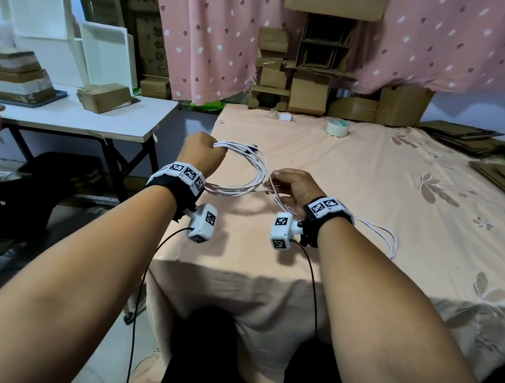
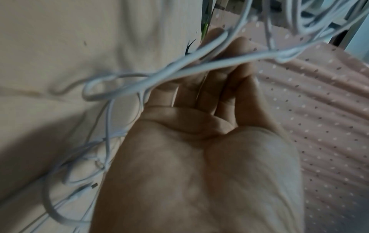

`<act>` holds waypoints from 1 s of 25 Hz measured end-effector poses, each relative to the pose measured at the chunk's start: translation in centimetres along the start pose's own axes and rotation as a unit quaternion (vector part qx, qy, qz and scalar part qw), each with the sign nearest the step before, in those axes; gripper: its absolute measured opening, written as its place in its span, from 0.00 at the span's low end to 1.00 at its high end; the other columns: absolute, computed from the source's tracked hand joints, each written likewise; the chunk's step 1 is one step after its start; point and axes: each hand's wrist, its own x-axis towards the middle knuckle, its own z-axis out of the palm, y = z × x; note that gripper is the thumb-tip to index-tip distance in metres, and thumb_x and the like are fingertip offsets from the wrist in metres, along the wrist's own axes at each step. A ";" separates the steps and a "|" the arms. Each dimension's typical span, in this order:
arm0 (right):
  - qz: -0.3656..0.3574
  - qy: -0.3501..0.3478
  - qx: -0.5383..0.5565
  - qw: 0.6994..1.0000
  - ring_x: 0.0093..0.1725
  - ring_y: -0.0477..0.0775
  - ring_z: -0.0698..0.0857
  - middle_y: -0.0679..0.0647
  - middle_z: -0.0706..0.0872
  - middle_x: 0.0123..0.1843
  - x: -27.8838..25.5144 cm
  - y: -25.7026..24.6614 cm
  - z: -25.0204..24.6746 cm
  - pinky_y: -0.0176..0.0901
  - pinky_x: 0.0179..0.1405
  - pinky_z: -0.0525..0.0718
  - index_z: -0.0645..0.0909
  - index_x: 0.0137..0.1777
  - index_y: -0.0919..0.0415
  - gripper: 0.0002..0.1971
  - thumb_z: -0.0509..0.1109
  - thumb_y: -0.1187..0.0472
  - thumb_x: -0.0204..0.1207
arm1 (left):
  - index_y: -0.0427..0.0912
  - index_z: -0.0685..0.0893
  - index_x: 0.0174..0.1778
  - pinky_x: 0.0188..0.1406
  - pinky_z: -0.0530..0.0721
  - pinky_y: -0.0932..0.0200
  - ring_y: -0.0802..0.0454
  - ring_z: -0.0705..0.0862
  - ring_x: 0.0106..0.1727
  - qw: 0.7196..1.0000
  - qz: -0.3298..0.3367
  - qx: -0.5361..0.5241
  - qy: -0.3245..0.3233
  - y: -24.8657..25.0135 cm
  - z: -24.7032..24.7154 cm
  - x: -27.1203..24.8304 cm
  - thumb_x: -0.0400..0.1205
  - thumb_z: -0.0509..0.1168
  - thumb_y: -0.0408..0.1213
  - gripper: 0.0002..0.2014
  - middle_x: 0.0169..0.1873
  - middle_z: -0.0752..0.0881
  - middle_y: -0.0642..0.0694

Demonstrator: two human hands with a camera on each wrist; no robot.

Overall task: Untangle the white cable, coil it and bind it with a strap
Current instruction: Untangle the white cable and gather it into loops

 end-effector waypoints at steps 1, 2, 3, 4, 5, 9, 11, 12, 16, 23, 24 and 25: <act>0.003 0.005 -0.004 1.000 0.37 0.54 0.88 0.56 0.90 0.37 0.0 0.1 -0.2 0.35 0.25 0.76 0.84 0.42 0.61 0.08 0.68 0.64 0.83 | 0.41 0.63 0.22 0.26 0.57 0.55 0.46 0.57 0.29 1.000 -0.008 -0.006 0.002 -0.3 -0.1 0.1 0.78 0.65 0.39 0.22 0.21 0.61 0.43; 0.007 0.006 -0.003 1.000 0.36 0.52 0.87 0.56 0.90 0.38 -0.2 0.1 -0.3 0.35 0.24 0.73 0.83 0.41 0.60 0.09 0.66 0.64 0.84 | 0.41 0.63 0.21 0.25 0.57 0.55 0.46 0.58 0.29 1.000 -0.014 -0.012 0.007 -0.5 -0.1 0.1 0.78 0.65 0.38 0.22 0.21 0.62 0.43; 0.020 0.000 0.000 1.000 0.34 0.52 0.87 0.56 0.90 0.39 -0.3 0.3 -0.3 0.35 0.23 0.72 0.83 0.42 0.59 0.09 0.65 0.64 0.84 | 0.42 0.63 0.21 0.26 0.57 0.55 0.46 0.58 0.29 1.000 -0.021 -0.018 0.011 -0.6 -0.1 0.0 0.78 0.66 0.38 0.22 0.20 0.62 0.43; 0.040 -0.009 -0.002 0.999 0.32 0.51 0.87 0.56 0.91 0.40 -0.4 0.4 -0.3 0.35 0.21 0.71 0.83 0.43 0.59 0.08 0.66 0.63 0.83 | 0.43 0.63 0.21 0.26 0.57 0.55 0.46 0.58 0.29 0.999 -0.025 -0.025 0.014 -0.7 -0.1 0.0 0.78 0.66 0.38 0.23 0.20 0.62 0.43; 0.062 -0.021 -0.011 0.998 0.31 0.51 0.86 0.56 0.91 0.40 -0.5 0.7 -0.2 0.34 0.19 0.69 0.84 0.44 0.58 0.06 0.67 0.62 0.81 | 0.43 0.62 0.20 0.27 0.57 0.54 0.46 0.58 0.29 0.999 -0.027 -0.032 0.014 -0.8 -0.1 0.0 0.78 0.66 0.38 0.23 0.20 0.61 0.44; 0.063 -0.059 -0.154 0.984 0.29 0.48 0.77 0.56 0.89 0.36 -0.6 1.9 -0.4 0.36 0.22 0.62 0.92 0.43 0.59 0.07 0.73 0.59 0.70 | 0.43 0.61 0.20 0.27 0.57 0.55 0.47 0.58 0.28 0.999 -0.028 -0.040 0.016 -0.7 -0.3 0.0 0.78 0.66 0.37 0.24 0.20 0.61 0.44; 0.047 -0.044 -0.201 0.977 0.27 0.49 0.71 0.53 0.82 0.29 -0.6 2.1 -1.1 0.37 0.24 0.61 0.93 0.42 0.60 0.09 0.71 0.60 0.75 | 0.44 0.61 0.20 0.28 0.57 0.55 0.47 0.58 0.29 0.999 -0.025 -0.043 0.019 -1.0 -0.4 0.2 0.77 0.66 0.37 0.23 0.21 0.61 0.43; 0.053 -0.030 -0.201 0.978 0.27 0.49 0.69 0.51 0.78 0.28 -0.6 2.1 -1.5 0.38 0.24 0.60 0.92 0.41 0.60 0.12 0.70 0.56 0.78 | 0.44 0.61 0.21 0.29 0.58 0.55 0.47 0.58 0.30 0.998 -0.025 -0.048 0.022 -1.2 -0.4 0.2 0.77 0.66 0.37 0.23 0.22 0.61 0.42; 0.049 0.028 -0.185 0.981 0.30 0.50 0.70 0.47 0.75 0.29 -0.5 2.3 -1.8 0.42 0.31 0.66 0.92 0.37 0.56 0.22 0.72 0.36 0.74 | 0.43 0.61 0.21 0.31 0.57 0.53 0.47 0.58 0.33 0.998 -0.026 -0.056 0.032 -1.0 -0.1 -0.1 0.78 0.66 0.37 0.23 0.23 0.60 0.41; -0.024 0.105 -0.219 0.970 0.32 0.56 0.81 0.57 0.89 0.37 -0.5 2.8 -2.4 0.49 0.32 0.84 0.93 0.41 0.53 0.05 0.76 0.55 0.73 | 0.41 0.63 0.22 0.31 0.59 0.51 0.46 0.58 0.32 0.998 -0.021 -0.048 0.040 -0.4 -0.1 0.0 0.79 0.65 0.39 0.23 0.21 0.61 0.40; -0.027 0.117 -0.219 0.968 0.31 0.57 0.81 0.60 0.90 0.38 -0.7 2.6 -2.5 0.50 0.32 0.85 0.92 0.41 0.53 0.06 0.74 0.55 0.73 | 0.41 0.63 0.22 0.31 0.59 0.52 0.46 0.58 0.32 0.998 -0.021 -0.049 0.044 -0.3 -0.1 -0.1 0.79 0.65 0.39 0.23 0.21 0.61 0.41; -0.029 0.126 -0.222 0.966 0.29 0.57 0.80 0.60 0.90 0.37 -0.8 2.5 -2.4 0.50 0.32 0.85 0.92 0.41 0.54 0.08 0.72 0.56 0.75 | 0.41 0.63 0.22 0.31 0.59 0.52 0.46 0.58 0.32 0.997 -0.021 -0.052 0.045 -0.3 -0.1 -0.1 0.80 0.65 0.40 0.23 0.21 0.61 0.41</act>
